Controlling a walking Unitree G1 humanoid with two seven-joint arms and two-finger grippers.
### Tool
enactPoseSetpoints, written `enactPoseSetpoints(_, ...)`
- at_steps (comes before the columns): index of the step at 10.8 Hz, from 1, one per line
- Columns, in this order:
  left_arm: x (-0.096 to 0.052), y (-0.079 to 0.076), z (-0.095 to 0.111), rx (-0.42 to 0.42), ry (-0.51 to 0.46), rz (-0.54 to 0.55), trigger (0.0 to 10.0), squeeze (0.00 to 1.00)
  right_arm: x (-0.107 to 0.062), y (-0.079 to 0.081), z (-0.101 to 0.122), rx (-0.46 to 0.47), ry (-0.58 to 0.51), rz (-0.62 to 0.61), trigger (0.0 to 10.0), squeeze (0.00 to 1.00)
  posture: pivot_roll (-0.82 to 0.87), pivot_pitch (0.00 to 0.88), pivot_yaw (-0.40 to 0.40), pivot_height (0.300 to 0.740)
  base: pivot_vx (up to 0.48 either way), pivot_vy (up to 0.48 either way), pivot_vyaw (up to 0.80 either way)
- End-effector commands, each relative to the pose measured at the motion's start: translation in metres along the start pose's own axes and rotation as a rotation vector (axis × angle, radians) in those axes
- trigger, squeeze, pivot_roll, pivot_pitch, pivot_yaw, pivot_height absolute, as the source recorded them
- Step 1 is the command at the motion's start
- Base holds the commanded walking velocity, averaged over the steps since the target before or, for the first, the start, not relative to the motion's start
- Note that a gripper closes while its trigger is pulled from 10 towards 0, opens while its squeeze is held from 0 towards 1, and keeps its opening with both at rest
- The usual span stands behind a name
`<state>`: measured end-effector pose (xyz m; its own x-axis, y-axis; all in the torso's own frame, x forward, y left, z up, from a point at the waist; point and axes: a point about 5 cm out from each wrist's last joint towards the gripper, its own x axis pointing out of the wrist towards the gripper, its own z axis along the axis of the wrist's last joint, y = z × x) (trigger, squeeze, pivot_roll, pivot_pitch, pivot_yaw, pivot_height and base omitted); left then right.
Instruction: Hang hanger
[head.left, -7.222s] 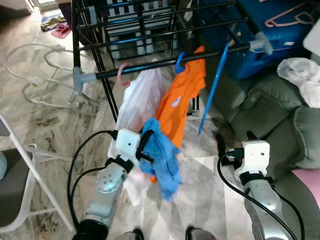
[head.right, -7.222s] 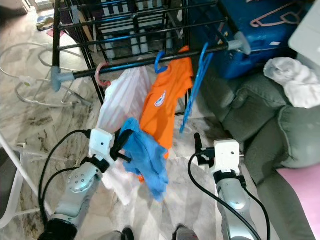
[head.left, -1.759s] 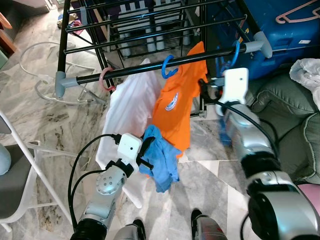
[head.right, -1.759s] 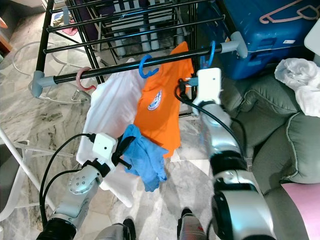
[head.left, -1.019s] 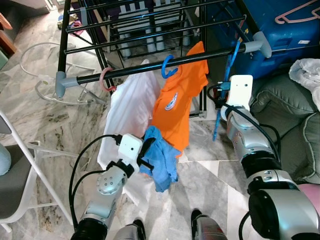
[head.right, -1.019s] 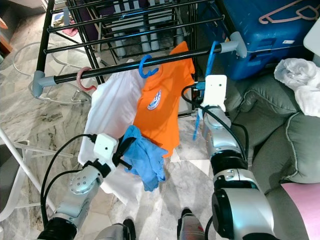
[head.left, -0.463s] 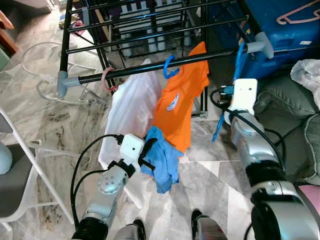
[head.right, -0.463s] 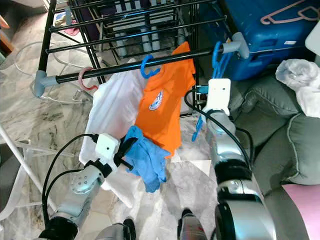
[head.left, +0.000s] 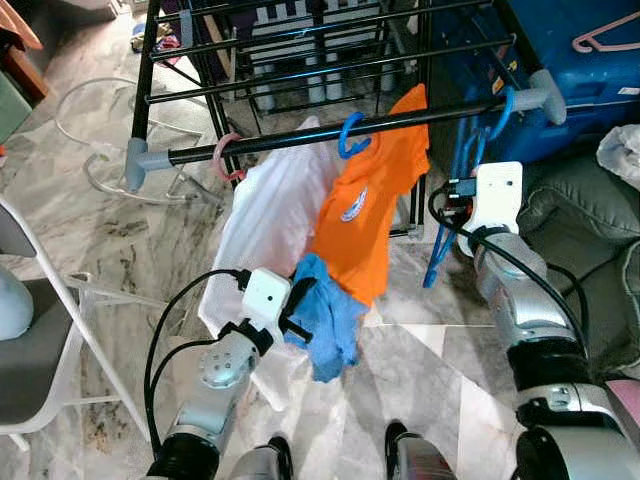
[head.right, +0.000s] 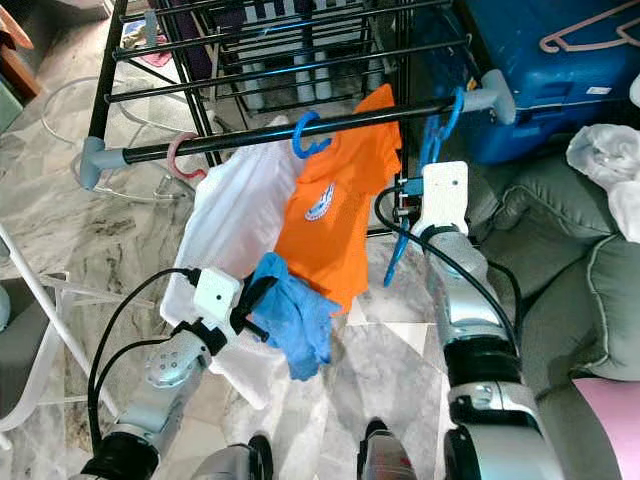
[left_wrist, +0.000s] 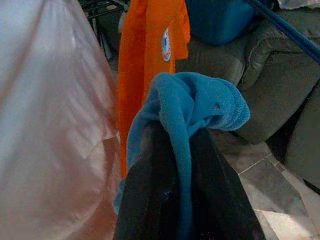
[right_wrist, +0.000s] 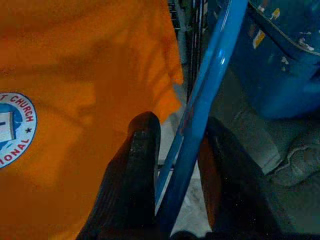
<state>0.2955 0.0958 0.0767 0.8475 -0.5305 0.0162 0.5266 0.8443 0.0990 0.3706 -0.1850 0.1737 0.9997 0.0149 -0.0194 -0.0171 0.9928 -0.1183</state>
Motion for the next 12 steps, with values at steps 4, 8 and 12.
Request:
enactPoseSetpoints(4,0.0,0.001,-0.002,0.015,0.009,0.0,10.0,0.0,-0.008,0.006,-0.011,-0.034,0.044,0.077,1.8,0.0,-0.17,0.21,0.148,0.74,0.0,0.0,0.0)
enactPoseSetpoints(8,0.0,-0.001,-0.005,0.004,0.023,-0.003,10.0,0.0,-0.012,-0.005,-0.017,-0.21,0.055,0.079,10.0,0.0,-0.17,0.212,0.142,0.74,0.0,0.0,0.0)
enactPoseSetpoints(12,0.001,-0.003,-0.006,-0.01,0.033,-0.008,10.0,0.0,-0.011,-0.034,-0.011,-0.273,0.054,0.065,10.0,0.0,-0.17,0.217,0.14,0.74,0.0,0.0,0.0)
